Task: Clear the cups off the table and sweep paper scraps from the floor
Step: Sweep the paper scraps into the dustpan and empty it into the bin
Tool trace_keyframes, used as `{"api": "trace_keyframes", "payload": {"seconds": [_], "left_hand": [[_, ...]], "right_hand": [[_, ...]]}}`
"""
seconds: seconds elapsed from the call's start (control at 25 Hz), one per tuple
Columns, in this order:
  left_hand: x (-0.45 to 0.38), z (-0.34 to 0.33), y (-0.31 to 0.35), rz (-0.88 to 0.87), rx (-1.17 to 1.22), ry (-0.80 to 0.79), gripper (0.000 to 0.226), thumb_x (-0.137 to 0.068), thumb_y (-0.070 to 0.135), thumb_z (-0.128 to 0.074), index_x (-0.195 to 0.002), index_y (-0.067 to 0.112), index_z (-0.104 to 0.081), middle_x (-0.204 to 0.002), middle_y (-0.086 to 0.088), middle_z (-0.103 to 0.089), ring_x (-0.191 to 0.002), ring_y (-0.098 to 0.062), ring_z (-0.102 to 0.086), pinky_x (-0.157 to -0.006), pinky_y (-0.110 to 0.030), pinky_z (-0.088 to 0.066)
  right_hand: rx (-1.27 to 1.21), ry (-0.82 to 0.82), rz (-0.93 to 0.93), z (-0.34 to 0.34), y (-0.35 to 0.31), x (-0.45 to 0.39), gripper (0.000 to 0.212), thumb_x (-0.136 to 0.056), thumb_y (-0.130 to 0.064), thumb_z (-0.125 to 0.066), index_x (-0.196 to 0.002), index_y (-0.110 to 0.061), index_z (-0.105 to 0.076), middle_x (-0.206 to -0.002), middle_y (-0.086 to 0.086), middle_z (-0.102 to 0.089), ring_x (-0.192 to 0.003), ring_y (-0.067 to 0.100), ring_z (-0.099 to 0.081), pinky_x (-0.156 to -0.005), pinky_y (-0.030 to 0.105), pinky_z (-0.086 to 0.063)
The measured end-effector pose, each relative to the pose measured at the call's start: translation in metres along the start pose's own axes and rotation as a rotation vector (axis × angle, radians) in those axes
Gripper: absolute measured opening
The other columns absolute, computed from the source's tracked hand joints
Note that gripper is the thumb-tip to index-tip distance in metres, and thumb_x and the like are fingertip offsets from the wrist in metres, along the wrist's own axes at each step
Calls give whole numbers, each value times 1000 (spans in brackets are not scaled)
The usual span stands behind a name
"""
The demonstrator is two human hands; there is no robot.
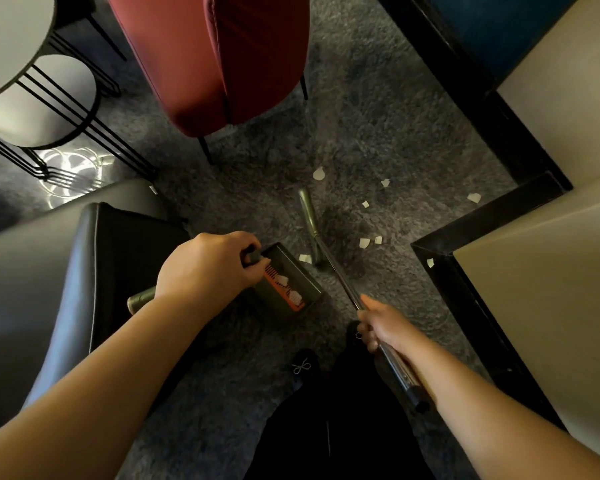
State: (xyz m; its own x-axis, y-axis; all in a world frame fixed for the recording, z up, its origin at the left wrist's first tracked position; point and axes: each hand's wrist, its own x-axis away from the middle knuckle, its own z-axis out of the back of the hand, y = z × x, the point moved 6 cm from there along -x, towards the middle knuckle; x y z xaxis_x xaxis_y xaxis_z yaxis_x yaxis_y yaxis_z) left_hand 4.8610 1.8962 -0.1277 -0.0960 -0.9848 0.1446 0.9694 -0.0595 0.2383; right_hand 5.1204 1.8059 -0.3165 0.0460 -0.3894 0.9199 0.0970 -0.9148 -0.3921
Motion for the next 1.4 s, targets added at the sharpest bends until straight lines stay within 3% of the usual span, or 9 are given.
{"api": "trace_keyframes", "payload": {"seconds": [0.24, 0.4, 0.68, 0.92, 1.08, 1.28, 1.4], "left_hand": [[3, -4, 0, 23, 8, -46, 28, -79, 58, -59, -97, 38, -66, -70, 10, -63, -62, -13, -61, -53, -29, -52], [2, 0, -1, 23, -17, -33, 27, -80, 57, -61, -96, 36, -67, -67, 10, -60, -60, -14, -58, -51, -27, -49], [9, 0, -4, 20, 3, -29, 28, -79, 58, -60, -96, 37, -67, -63, 11, -59, -56, -13, -58, -49, -27, -51], [5, 9, 6, -37, 62, 43, 22, -73, 52, -71, -90, 39, -69, -57, 16, -52, -49, -7, -49, -44, -14, -35], [-32, -3, 41, -47, 97, -3, 26, -74, 53, -69, -94, 37, -70, -68, 8, -65, -61, -17, -63, -53, -24, -44], [-86, -21, 103, -119, 100, -72, 27, -78, 52, -67, -100, 35, -70, -72, 7, -68, -64, -17, -62, -53, -24, -43], [-124, -26, 138, -147, 59, -122, 26, -80, 54, -62, -97, 35, -68, -71, 8, -65, -63, -16, -61, -54, -27, -49]], "right_hand": [[41, -92, -13, -30, -2, -10, 55, -100, -3, -36, -152, -16, -21, -62, 8, -38, -28, 6, -36, -29, 15, -29], [7, -149, -61, -30, 4, 13, 52, -101, -7, -36, -148, -27, -26, -63, 7, -37, -29, 6, -32, -30, 13, -27], [-110, -100, -17, -8, -15, 37, 56, -102, -8, -37, -150, -29, -20, -61, 6, -33, -31, 5, -29, -31, 13, -25], [-181, -18, 4, 39, -25, 55, 57, -103, -10, -37, -153, -26, -15, -61, 6, -36, -33, 8, -30, -33, 17, -26], [-254, 61, 14, 90, -34, 51, 58, -103, -9, -36, -153, -26, -12, -61, 6, -35, -31, 9, -31, -33, 16, -27], [-322, 133, -6, 159, -47, 34, 59, -103, -8, -36, -153, -25, -11, -64, 8, -36, -30, 9, -32, -33, 17, -28], [-324, 154, -20, 191, -56, 20, 58, -103, -9, -38, -152, -26, -14, -64, 8, -37, -31, 9, -33, -33, 17, -28]]}}
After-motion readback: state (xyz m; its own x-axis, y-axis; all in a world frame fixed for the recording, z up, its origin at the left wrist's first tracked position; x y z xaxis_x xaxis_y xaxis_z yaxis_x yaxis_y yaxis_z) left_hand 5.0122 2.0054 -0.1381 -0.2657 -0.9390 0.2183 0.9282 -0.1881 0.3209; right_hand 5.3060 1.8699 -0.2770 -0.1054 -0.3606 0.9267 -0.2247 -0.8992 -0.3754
